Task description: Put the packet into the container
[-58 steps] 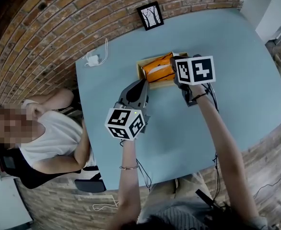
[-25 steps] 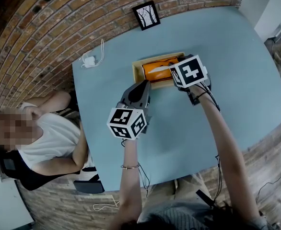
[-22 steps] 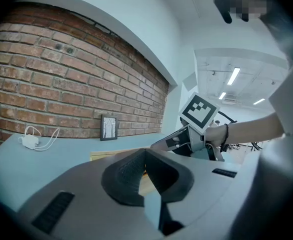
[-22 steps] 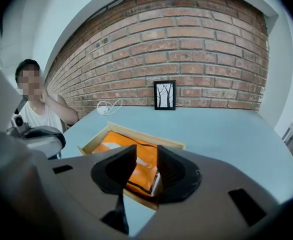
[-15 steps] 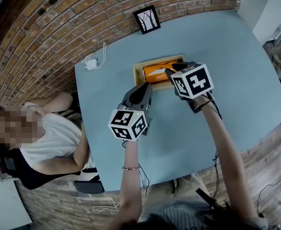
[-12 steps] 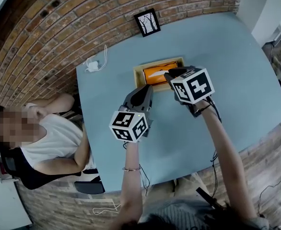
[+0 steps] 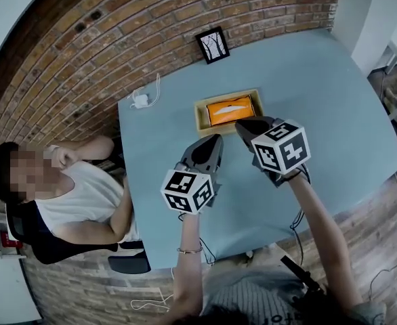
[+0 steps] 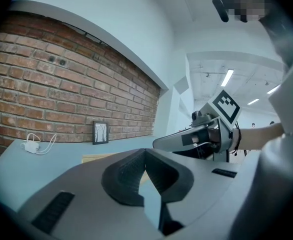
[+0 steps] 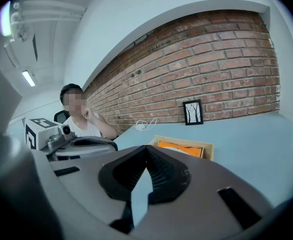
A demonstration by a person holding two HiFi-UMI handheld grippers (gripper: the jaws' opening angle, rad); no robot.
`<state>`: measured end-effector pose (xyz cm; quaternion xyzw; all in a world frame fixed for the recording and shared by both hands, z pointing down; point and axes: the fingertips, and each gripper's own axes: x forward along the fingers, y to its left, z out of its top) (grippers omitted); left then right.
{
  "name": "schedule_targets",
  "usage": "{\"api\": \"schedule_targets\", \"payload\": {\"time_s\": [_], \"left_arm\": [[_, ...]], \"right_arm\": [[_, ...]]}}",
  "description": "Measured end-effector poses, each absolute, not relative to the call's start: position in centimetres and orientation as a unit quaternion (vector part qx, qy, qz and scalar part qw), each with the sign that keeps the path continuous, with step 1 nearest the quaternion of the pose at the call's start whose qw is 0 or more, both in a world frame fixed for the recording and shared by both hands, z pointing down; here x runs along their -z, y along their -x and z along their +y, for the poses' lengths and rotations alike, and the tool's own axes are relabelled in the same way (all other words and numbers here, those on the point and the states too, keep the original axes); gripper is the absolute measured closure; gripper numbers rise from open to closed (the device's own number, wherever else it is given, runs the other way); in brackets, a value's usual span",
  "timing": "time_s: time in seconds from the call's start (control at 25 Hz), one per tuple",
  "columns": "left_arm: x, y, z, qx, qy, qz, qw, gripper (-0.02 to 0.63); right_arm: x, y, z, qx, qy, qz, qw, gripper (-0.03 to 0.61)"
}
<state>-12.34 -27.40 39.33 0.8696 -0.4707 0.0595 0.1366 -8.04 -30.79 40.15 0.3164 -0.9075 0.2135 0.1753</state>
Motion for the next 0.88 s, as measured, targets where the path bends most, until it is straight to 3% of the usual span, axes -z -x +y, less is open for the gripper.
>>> {"api": "schedule_targets", "payload": {"time_s": [0.88], "left_arm": [[-36.1, 9.2, -20.6, -0.074, -0.887, -0.444, 0.101, 0.606]], "right_arm": [[-35.8, 6.3, -22.1, -0.18, -0.277, -0.938, 0.104, 0.566]]}}
